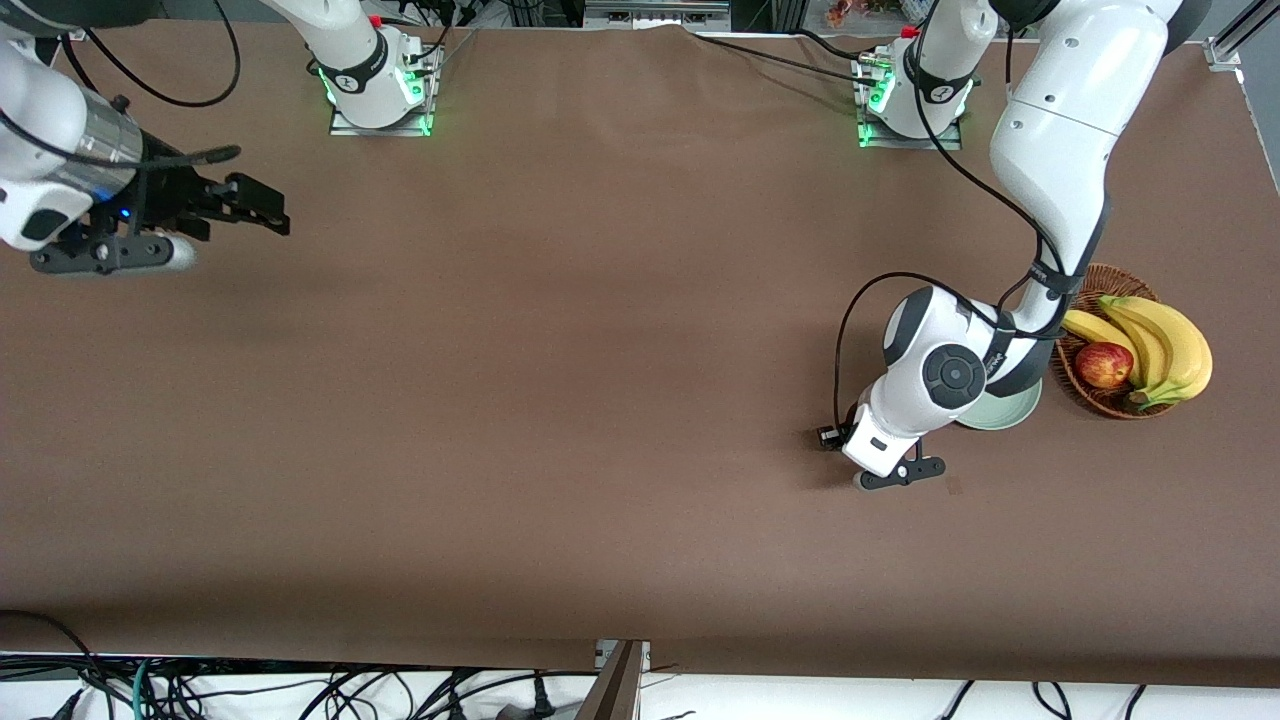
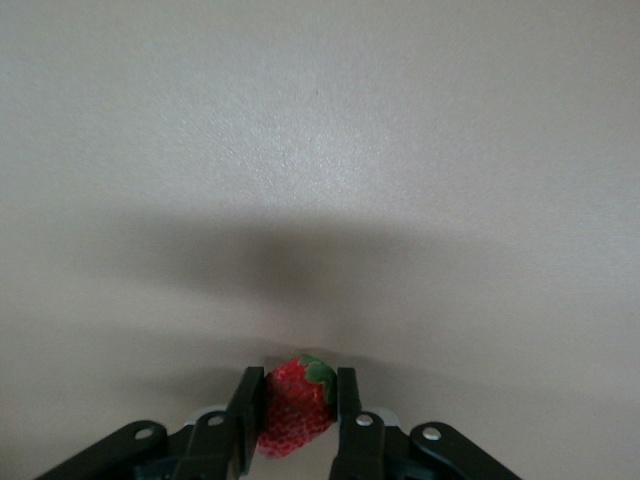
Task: Collect all strawberries into plate
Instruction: 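Grasp the third strawberry with the left gripper while the right gripper withdraws, then lower the strawberry onto the green plate and open the left gripper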
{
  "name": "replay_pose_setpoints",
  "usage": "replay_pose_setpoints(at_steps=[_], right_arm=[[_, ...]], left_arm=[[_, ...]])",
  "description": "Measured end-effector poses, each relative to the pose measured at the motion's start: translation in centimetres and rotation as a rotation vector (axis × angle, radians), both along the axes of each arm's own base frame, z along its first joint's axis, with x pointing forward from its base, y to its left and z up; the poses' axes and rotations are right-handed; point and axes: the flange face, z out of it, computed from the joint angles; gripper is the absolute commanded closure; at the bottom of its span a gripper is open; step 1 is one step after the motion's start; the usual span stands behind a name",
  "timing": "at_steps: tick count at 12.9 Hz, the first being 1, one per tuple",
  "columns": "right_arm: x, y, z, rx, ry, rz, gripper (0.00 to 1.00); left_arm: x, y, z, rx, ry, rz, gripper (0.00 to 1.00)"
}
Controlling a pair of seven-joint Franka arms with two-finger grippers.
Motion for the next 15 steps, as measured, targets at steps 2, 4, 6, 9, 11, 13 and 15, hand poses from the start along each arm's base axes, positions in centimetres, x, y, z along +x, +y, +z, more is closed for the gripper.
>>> replay_pose_setpoints(at_steps=[2,4,6,9,11,13,15], right_arm=[[-0.7,-1.2,-0.1,-0.014,-0.013,0.046,0.01],[-0.5,-2.1,-0.2,-0.024,-0.024,0.063,0.01],[-0.3,-2.5,-0.1,-0.036,-0.038,0.062,0.01],[-0.2,-2.4,0.1,-0.042,-0.053,0.064,0.01],[-0.1,-2.5,0.5,-0.053,-0.065,0.065,0.01],[0.1,-2.4,1.0,-0.06,-0.079,0.068,0.0],[0.6,-2.4,2.1,-0.059,-0.11,0.067,0.0]], left_arm=[[0.6,0.6,3.9,0.027,0.047,-0.005,0.9],[0.5,2.4,8.8,0.015,0.088,-0.06,0.9],[0.0,6.9,12.4,0.021,0.137,-0.14,0.9],[-2.0,14.7,12.3,0.023,0.191,-0.239,0.9],[-3.8,17.4,9.6,0.024,0.206,-0.26,0.9],[-5.6,17.4,5.5,0.03,0.159,-0.266,0.89],[-7.3,17.1,2.5,0.032,0.139,-0.269,0.83]])
